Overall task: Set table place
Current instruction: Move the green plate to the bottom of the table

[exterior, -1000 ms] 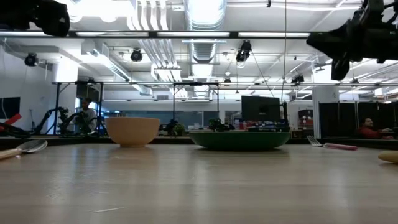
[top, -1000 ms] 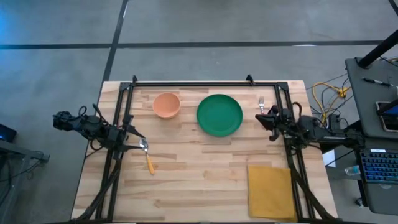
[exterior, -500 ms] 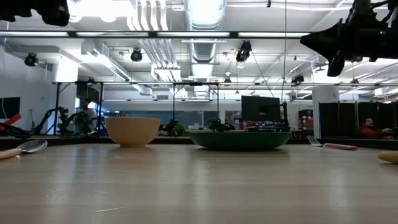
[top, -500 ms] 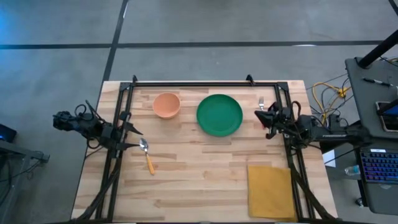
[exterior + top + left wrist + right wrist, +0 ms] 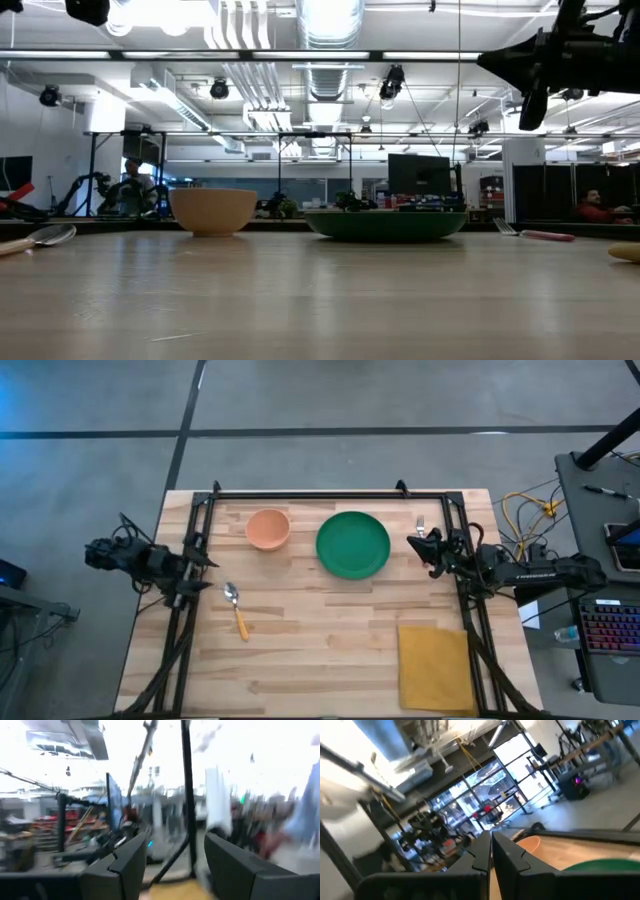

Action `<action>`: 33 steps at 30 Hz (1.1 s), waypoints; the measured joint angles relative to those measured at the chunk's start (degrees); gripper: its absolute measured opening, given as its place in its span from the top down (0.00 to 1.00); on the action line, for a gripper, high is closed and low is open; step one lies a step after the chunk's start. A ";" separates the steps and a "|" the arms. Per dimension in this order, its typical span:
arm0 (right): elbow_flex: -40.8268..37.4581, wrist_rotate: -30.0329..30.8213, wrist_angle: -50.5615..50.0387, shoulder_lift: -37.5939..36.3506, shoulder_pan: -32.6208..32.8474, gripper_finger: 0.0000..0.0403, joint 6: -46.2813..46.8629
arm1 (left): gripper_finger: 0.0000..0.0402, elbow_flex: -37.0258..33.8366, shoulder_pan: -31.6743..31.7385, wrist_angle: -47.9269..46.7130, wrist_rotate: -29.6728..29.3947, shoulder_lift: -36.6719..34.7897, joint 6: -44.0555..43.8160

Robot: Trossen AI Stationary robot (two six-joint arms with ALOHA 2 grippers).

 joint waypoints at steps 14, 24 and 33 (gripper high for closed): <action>0.00 1.48 -0.03 0.70 0.00 0.97 6.57 | 0.54 0.02 -0.01 9.99 -1.29 -0.52 -3.31; 0.00 1.46 -0.05 0.70 0.00 0.97 20.08 | 0.54 0.02 -0.02 13.58 -1.04 -0.57 -3.28; 0.00 1.45 -0.05 0.72 -0.05 0.97 33.07 | 0.54 0.00 -0.02 14.09 -0.15 1.15 -7.59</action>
